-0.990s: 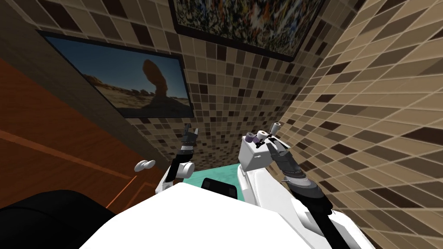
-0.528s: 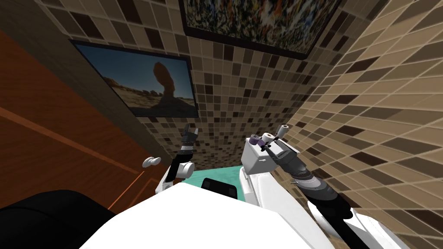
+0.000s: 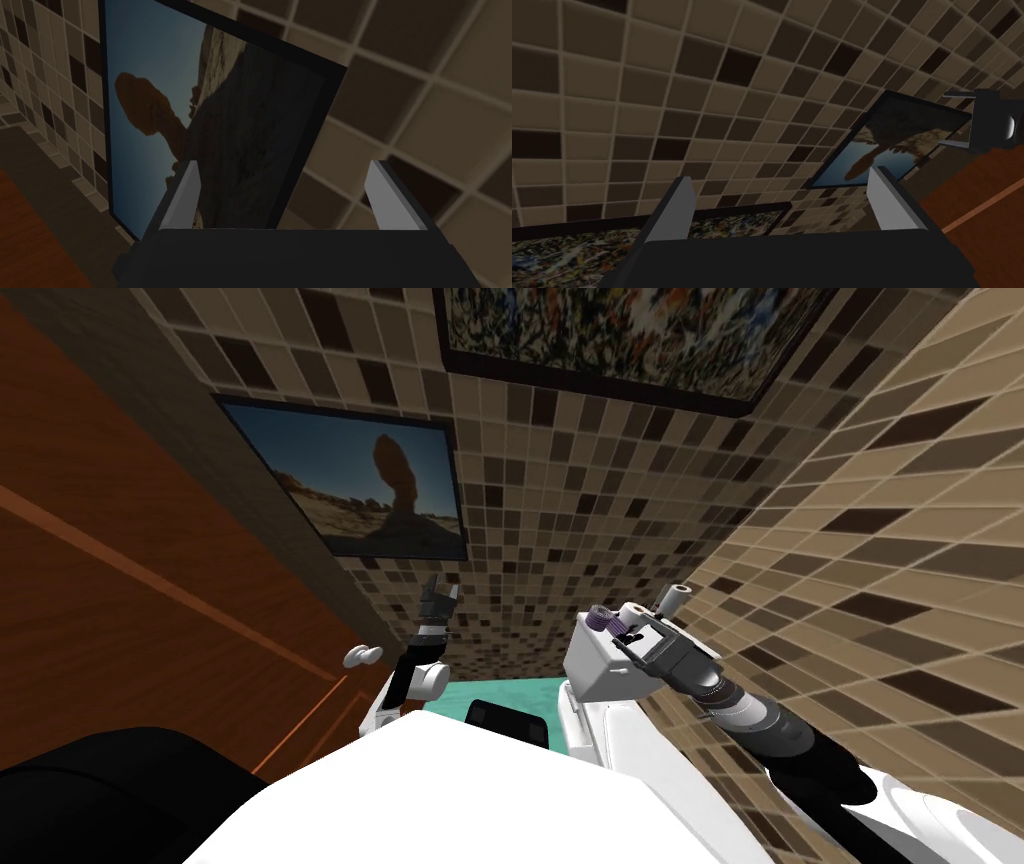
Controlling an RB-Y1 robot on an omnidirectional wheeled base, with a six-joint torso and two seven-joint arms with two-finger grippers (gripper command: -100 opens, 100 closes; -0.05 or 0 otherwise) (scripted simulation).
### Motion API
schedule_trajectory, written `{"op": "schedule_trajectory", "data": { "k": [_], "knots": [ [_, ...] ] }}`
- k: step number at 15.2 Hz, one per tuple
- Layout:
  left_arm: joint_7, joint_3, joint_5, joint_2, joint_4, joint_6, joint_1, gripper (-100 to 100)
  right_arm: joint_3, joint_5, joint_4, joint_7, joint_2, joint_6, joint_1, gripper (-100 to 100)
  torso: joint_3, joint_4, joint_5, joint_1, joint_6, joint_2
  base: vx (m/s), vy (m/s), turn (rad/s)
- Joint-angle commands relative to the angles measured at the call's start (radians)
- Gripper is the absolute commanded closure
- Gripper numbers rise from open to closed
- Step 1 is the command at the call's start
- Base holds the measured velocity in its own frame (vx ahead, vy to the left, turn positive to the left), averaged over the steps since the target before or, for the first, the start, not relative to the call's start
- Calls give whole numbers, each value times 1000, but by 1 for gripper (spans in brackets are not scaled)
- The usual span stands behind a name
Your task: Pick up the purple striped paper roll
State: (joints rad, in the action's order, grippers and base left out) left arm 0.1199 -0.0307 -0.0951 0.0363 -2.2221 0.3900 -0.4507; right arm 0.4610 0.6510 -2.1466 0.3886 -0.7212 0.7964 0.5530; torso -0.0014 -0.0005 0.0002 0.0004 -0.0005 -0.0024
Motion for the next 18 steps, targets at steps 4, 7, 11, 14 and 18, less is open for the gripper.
{"op": "schedule_trajectory", "data": {
  "k": [4, 7, 11, 14, 18],
  "knots": [
    [0, 0, 0, 0, 0, 0, 0, 0, 89, 107, 36, 49, -96, 83, 6, -100, 0, 0, 0, 0, 0, 0, 32, 4, 140],
    [0, 0, 0, 0, 0, 0, 0, 0, 131, 170, 52, 70, -151, 118, 10, -100, 0, 0, 0, 0, 0, 0, 39, -3, 103],
    [0, 0, 0, 0, 0, 0, 0, 0, 167, 247, 67, 91, -201, 153, 15, -100, 0, 0, 0, 0, 0, 0, 36, -3, 119],
    [0, 0, 0, 0, 0, 0, 0, 0, 202, 301, 84, 112, -242, 189, 20, -100, -1, 0, 0, -1, 0, -1, 43, -15, 145],
    [0, 0, 0, 0, 0, 0, 0, 0, 266, 390, 116, 153, -320, 263, 33, -100, 0, 0, 0, 0, 0, 0, 36, -5, 116]
  ]
}}
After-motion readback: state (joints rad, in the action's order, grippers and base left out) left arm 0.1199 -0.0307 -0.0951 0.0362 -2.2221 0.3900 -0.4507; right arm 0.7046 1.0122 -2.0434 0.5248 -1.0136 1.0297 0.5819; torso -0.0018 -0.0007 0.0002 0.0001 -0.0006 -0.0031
